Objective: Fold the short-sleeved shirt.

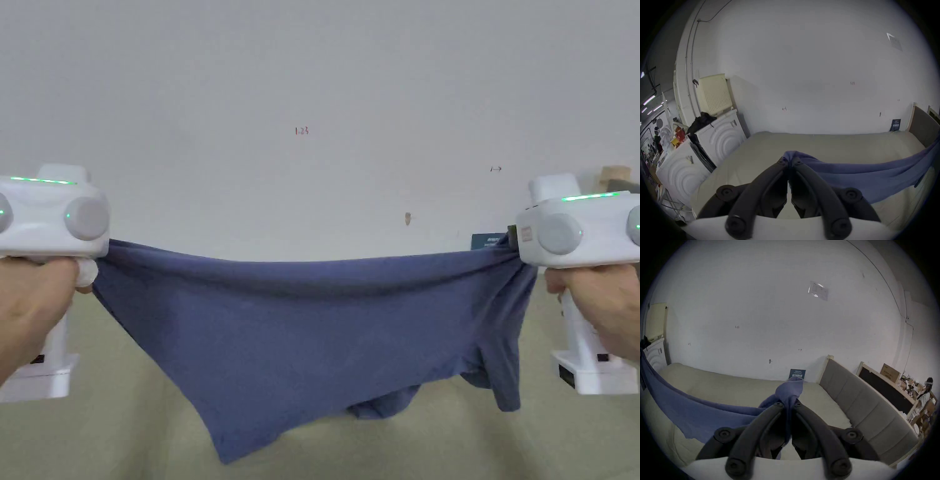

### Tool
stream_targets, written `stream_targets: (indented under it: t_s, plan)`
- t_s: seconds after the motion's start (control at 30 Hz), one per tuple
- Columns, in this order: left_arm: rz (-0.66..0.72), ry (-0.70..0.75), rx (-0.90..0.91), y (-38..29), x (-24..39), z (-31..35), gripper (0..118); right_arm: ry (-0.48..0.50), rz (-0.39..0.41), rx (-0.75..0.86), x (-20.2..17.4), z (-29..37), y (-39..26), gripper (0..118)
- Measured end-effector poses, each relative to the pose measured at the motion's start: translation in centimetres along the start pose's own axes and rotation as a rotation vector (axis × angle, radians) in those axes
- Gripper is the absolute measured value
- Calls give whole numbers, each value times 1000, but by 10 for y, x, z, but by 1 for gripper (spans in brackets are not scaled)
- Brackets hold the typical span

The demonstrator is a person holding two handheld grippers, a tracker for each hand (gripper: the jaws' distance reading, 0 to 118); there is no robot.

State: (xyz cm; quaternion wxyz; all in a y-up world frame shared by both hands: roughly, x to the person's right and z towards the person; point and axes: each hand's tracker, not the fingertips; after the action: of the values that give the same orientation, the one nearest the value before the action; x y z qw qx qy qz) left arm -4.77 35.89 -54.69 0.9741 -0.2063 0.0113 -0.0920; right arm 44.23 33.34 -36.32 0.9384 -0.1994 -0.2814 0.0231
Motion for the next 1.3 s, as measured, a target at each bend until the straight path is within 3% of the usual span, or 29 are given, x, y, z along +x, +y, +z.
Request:
stream_targets:
  t_s: [0.33,0.5,0.73,0.97,1.3]
  plan:
    - [-33,-64,-146,-140,6,-21,2,59,-43,-221,5,-22,-156,5]
    - [-43,-93,-218,-190,-12,12,2,102,-109,-252,27,20,-197,5]
    - [-55,-168,-255,-227,-65,77,2,118,-81,-256,51,113,-224,5]
    - [-50,-255,-354,-311,-100,154,2,130,-96,-300,70,207,-290,5]
    - [-53,-271,-474,-383,-98,143,2,95,-111,-452,55,201,-360,5]
